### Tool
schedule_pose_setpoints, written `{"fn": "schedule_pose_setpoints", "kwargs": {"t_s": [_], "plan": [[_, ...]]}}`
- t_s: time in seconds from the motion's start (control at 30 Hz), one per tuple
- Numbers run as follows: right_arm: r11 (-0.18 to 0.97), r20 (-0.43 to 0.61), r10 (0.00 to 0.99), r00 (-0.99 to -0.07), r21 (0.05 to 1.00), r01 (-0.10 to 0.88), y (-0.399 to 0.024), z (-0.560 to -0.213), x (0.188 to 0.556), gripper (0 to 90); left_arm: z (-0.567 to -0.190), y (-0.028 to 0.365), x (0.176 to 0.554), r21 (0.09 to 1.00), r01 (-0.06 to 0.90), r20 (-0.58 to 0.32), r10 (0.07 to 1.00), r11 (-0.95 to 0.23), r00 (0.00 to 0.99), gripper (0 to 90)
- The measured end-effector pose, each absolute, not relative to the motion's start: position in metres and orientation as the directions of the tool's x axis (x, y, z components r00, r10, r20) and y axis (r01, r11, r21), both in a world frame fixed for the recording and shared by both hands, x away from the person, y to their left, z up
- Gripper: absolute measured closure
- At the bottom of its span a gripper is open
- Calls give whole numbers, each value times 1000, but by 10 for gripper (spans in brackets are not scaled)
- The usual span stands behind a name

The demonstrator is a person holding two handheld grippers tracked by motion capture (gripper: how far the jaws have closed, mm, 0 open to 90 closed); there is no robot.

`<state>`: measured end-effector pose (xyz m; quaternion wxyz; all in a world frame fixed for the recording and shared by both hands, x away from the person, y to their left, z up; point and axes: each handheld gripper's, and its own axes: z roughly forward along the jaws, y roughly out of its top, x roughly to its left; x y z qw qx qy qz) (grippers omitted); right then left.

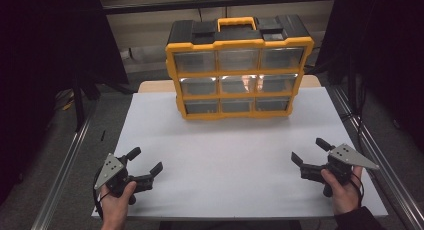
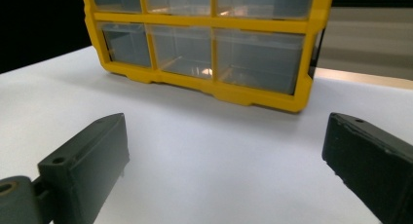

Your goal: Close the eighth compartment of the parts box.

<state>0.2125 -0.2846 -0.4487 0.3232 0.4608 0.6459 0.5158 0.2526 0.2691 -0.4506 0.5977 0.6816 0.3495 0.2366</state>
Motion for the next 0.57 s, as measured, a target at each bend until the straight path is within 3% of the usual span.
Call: {"fn": "schedule_pose_setpoints", "kwargs": {"t_s": [0.57], "plan": [[42, 60, 943, -326, 954, 296, -295, -454, 198, 18, -453, 271, 252, 975, 213, -92, 772, -58, 628, 36]]}}
